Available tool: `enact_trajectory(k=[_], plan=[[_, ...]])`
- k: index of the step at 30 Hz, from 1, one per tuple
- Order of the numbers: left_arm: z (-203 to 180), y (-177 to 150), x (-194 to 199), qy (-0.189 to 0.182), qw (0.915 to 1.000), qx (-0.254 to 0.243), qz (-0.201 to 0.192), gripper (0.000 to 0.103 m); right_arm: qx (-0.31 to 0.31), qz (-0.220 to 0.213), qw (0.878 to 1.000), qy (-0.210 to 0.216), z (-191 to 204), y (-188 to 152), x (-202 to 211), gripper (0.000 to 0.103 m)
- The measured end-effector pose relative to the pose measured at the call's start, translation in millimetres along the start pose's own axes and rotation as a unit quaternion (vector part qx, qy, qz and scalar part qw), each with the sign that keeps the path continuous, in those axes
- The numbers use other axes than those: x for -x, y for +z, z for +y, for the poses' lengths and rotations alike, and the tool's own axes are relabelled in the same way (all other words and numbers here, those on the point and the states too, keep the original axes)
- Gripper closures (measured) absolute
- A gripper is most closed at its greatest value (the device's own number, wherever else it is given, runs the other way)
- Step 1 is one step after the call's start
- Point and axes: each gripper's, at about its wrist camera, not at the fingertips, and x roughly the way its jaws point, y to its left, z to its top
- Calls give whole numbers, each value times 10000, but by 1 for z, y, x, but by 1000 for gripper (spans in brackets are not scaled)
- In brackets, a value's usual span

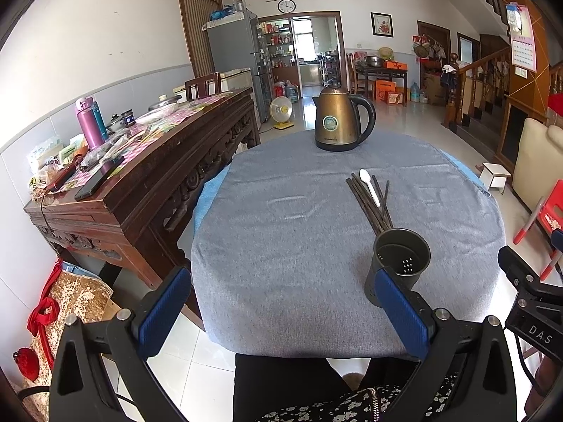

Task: Organize utensils
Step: 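Move both tools toward the dark chopsticks beside the black holder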

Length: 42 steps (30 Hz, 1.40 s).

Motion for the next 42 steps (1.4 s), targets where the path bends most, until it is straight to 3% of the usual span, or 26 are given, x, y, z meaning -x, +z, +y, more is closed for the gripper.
enact_trajectory(k=[42], plan=[[-4, -4, -10, -170, 9995, -41, 246, 0, 151, 107, 9998, -56, 6, -4, -9, 0]])
